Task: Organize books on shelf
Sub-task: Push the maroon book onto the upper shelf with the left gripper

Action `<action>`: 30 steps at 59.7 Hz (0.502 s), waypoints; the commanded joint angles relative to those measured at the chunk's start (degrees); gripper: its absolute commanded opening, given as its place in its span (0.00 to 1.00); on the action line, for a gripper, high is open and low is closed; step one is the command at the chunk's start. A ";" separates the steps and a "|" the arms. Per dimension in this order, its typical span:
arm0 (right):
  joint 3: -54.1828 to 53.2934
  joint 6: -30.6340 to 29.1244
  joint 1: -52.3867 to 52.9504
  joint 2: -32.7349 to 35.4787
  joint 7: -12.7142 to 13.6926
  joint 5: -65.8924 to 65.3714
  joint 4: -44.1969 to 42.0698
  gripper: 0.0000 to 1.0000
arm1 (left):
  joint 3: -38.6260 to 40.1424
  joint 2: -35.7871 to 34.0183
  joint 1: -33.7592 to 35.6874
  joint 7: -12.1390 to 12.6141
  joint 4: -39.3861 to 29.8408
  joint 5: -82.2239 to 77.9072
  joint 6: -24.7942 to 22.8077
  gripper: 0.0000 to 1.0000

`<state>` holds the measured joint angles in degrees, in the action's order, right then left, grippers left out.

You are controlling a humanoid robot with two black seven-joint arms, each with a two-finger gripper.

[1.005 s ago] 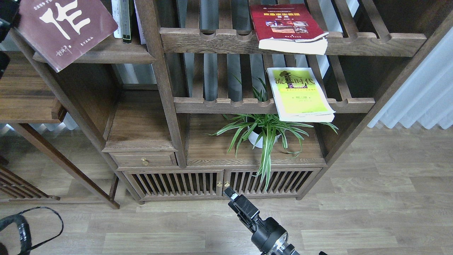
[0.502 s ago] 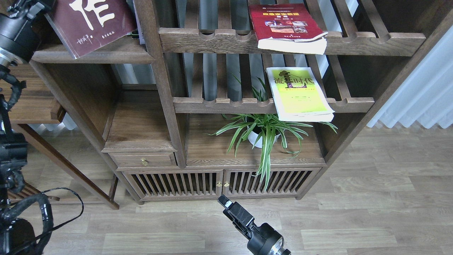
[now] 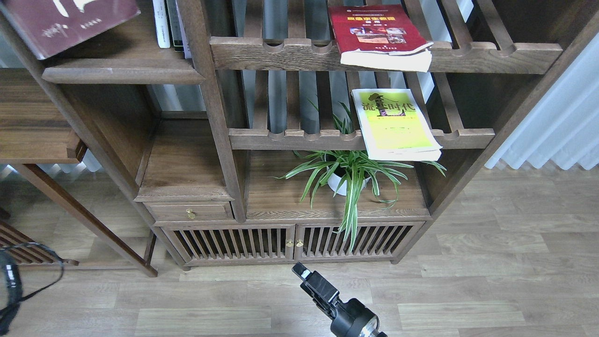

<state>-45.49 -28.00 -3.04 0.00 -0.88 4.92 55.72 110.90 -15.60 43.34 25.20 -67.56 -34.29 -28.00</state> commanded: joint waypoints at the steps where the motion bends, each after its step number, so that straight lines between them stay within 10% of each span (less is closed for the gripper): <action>1: -0.04 0.00 -0.04 0.00 0.00 0.00 0.71 0.98 | 0.02 1.45 0.69 -2.70 1.37 -3.59 0.00 0.00; 30: 0.23 0.00 -0.57 0.00 0.00 -0.09 1.50 0.98 | -8.50 1.10 6.41 -23.88 9.63 -17.83 0.00 0.00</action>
<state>-45.43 -28.00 -3.57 0.00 -0.91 4.92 57.20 105.52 -14.37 48.07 7.07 -60.67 -48.94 -28.00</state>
